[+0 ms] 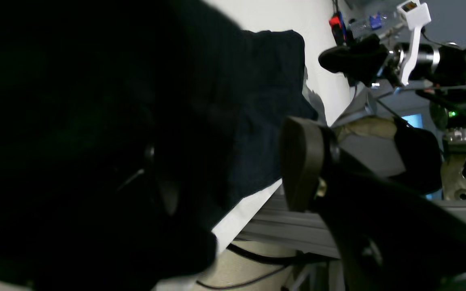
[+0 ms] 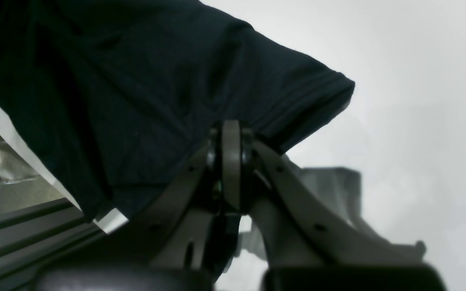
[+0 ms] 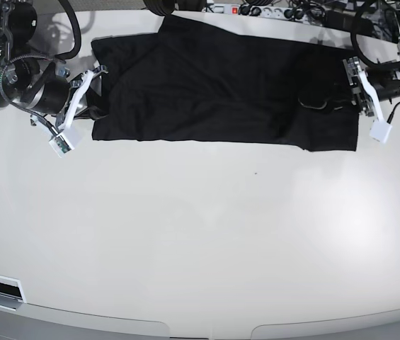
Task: Layout the t-shirt on the table in an organized manner, then fold the t-shirt properly
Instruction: 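Fold the left gripper's strip end toward the right gripper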
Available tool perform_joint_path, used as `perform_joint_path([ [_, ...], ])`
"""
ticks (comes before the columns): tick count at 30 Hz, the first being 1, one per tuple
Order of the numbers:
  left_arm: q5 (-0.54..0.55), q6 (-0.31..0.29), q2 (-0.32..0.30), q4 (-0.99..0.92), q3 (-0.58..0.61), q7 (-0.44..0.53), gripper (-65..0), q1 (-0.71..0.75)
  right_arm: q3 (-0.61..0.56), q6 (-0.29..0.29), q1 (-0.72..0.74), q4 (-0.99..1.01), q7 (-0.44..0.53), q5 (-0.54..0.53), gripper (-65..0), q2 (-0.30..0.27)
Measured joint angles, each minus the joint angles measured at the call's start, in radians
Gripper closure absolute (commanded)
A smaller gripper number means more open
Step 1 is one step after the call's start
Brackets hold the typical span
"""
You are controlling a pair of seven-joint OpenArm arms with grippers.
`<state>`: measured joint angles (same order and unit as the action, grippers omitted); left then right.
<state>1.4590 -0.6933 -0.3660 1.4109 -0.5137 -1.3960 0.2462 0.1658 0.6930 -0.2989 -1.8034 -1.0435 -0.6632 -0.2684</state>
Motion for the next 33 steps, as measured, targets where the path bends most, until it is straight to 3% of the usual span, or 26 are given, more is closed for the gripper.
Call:
perform_joint_path([
  [3, 0.0, 0.0, -0.001, 0.0, 0.008, 0.0, -36.9, -0.002, 0.0, 0.0, 0.0, 0.0, 0.0, 0.0, 0.0, 0.0],
  [4, 0.0, 0.0, 0.0, 0.0, 0.008, 0.0, -31.1, -0.005, 0.0, 0.0, 0.0, 0.0, 0.0, 0.0, 0.0, 0.0],
  [7, 0.0, 0.001, 0.001, 0.009, -0.011, 0.005, 0.0, -0.027, 0.0, 0.0, 0.0, 0.0, 0.0, 0.0, 0.0, 0.0],
  [16, 0.0, 0.0, 0.0, 0.1, -0.097, 0.053, 0.0, -0.056, 0.0, 0.0, 0.0, 0.0, 0.0, 0.0, 0.0, 0.0],
  [22, -0.314, 0.0, 0.0, 0.092, -0.097, 0.251, 0.0, -0.053, 0.0, 0.0, 0.0, 0.0, 0.0, -0.001, 0.0, 0.0],
  [28, -0.486, 0.003, 0.0, 0.09, -0.087, 0.372, 0.0, -0.055, 0.0, 0.0, 0.0, 0.0, -0.001, 0.0, 0.0, 0.0],
  [33, -0.645, 0.002, -0.001, 0.01, 0.038, 0.529, 0.0, -0.059, 0.0, 0.0, 0.0, 0.0, 0.0, 0.0, 0.0, 0.0],
])
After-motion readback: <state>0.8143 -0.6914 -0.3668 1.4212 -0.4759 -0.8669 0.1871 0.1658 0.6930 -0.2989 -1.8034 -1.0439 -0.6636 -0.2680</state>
